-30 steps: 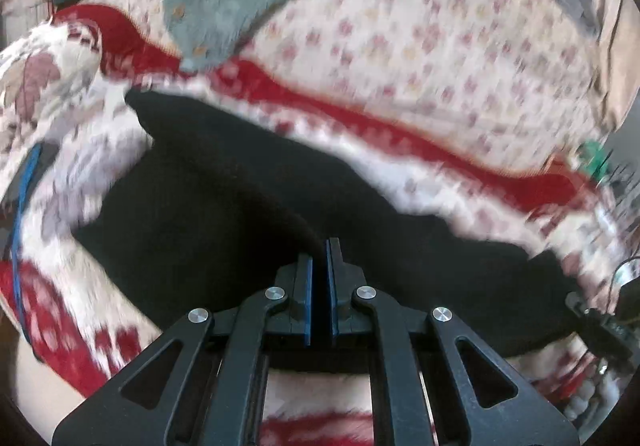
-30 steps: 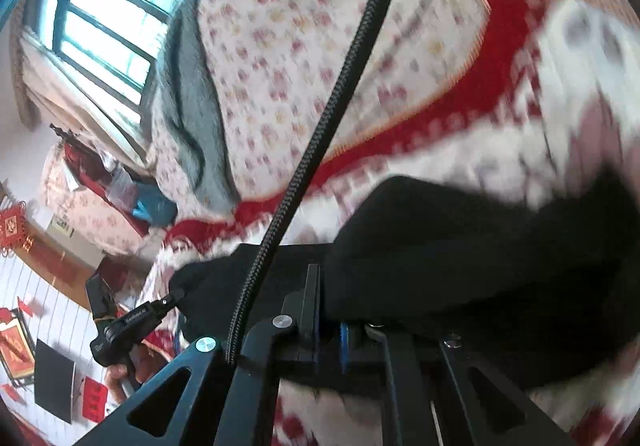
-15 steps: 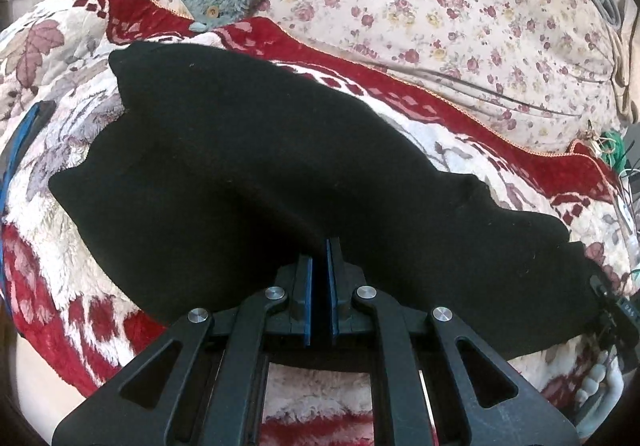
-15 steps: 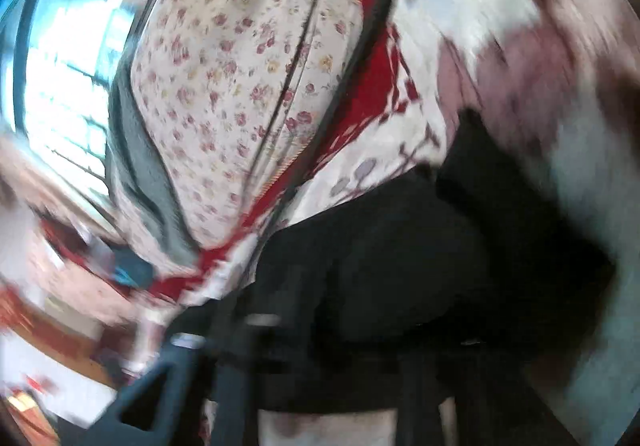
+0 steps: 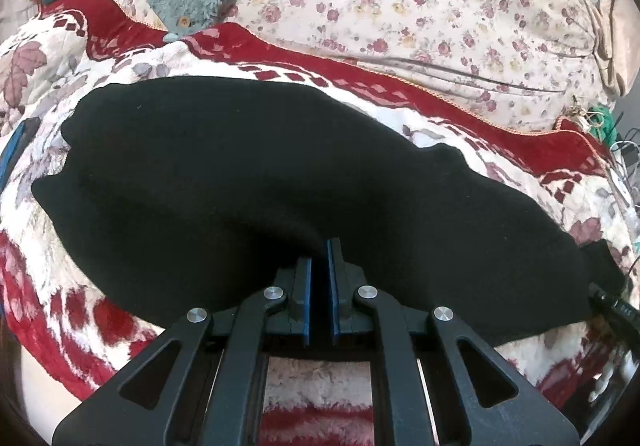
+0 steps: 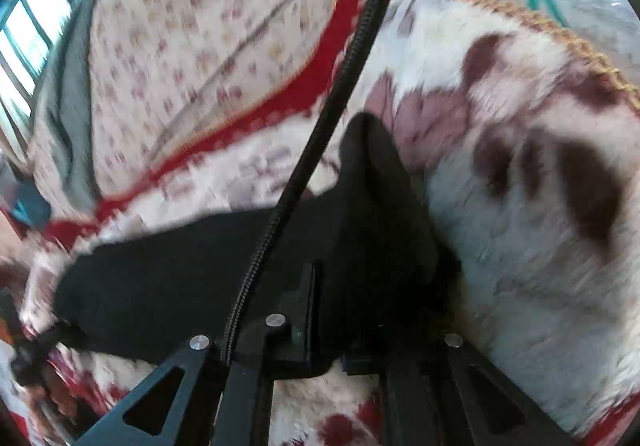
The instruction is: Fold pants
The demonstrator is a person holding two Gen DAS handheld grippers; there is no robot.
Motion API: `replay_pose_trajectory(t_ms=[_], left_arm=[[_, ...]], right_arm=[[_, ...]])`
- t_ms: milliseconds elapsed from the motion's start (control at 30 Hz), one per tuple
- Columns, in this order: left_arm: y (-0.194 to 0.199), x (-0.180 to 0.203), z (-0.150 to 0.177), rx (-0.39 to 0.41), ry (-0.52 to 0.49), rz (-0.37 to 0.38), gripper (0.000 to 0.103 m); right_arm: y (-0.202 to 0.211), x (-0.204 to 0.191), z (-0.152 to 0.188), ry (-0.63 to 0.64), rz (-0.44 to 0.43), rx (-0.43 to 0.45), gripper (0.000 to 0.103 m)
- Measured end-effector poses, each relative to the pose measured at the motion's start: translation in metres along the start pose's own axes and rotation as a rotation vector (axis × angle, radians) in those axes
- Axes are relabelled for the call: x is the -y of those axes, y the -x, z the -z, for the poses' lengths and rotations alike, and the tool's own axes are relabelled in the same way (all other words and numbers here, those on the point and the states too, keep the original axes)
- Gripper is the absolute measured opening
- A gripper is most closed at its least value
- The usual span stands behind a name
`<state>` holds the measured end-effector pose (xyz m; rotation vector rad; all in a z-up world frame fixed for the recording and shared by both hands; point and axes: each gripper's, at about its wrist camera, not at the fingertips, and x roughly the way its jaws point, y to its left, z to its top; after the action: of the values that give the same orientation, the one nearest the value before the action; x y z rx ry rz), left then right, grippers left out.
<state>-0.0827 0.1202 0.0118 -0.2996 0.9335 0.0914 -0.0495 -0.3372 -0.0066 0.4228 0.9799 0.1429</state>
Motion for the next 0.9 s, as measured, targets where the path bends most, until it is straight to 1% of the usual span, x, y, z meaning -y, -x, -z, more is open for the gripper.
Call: replay_pose_trajectory(t_ms=[67,100,133,167,233,267,300,333,367,400,467,500,567,633,700,767,800,900], left_arm=[[0.003,-0.005,-0.001,-0.016,0.016,0.024,0.008],[0.005,-0.009,-0.002,-0.030,0.031,0.042,0.008],[0.009,-0.014,-0.003,-0.036,0.050,0.059,0.008],[0.013,-0.017,-0.003,-0.034,0.063,0.071,0.008],[0.026,-0.029,-0.005,-0.016,0.095,0.083,0.008],[0.032,-0.035,-0.005,-0.004,0.105,0.076,0.008],[0.037,-0.041,-0.006,0.008,0.108,0.058,0.010],[0.041,-0.045,-0.006,0.015,0.109,0.046,0.017],[0.046,-0.053,-0.006,0.023,0.118,0.036,0.027],[0.048,-0.060,-0.006,0.026,0.128,0.034,0.032],[0.051,-0.078,-0.007,0.034,0.160,0.031,0.047],[0.051,-0.085,-0.007,0.036,0.175,0.028,0.049],[0.050,-0.099,-0.008,0.030,0.207,0.023,0.049],[0.048,-0.106,-0.009,0.024,0.226,0.046,0.049],[0.045,-0.110,-0.011,0.019,0.239,0.058,0.049],[0.041,-0.110,-0.015,0.022,0.248,0.072,0.049],[0.038,-0.110,-0.017,0.023,0.249,0.077,0.049],[0.030,-0.111,-0.027,0.030,0.258,0.086,0.049]], right_arm=[[0.013,0.002,-0.001,-0.019,-0.006,0.016,0.017],[0.020,0.003,-0.001,-0.024,0.007,0.028,0.022],[0.030,0.003,-0.001,-0.025,0.018,0.048,0.026],[0.042,0.001,-0.001,-0.025,0.015,0.076,0.027],[0.057,-0.010,0.001,-0.014,-0.019,0.125,0.028],[0.066,-0.018,0.001,0.005,-0.040,0.150,0.030],[0.073,-0.029,0.002,0.037,-0.067,0.173,0.034],[0.076,-0.041,0.003,0.066,-0.096,0.185,0.037],[0.078,-0.058,0.005,0.119,-0.160,0.191,0.038],[0.076,-0.074,0.008,0.171,-0.224,0.184,0.041],[0.064,-0.116,0.016,0.300,-0.358,0.150,0.045],[0.054,-0.140,0.024,0.367,-0.399,0.129,0.045],[0.036,-0.177,0.038,0.459,-0.457,0.088,0.045],[0.010,-0.218,0.056,0.549,-0.517,0.039,0.045],[-0.010,-0.243,0.069,0.607,-0.544,0.005,0.045],[-0.031,-0.276,0.083,0.683,-0.548,-0.031,0.045],[-0.040,-0.291,0.089,0.733,-0.544,-0.041,0.045],[-0.065,-0.315,0.097,0.827,-0.511,-0.050,0.045]])
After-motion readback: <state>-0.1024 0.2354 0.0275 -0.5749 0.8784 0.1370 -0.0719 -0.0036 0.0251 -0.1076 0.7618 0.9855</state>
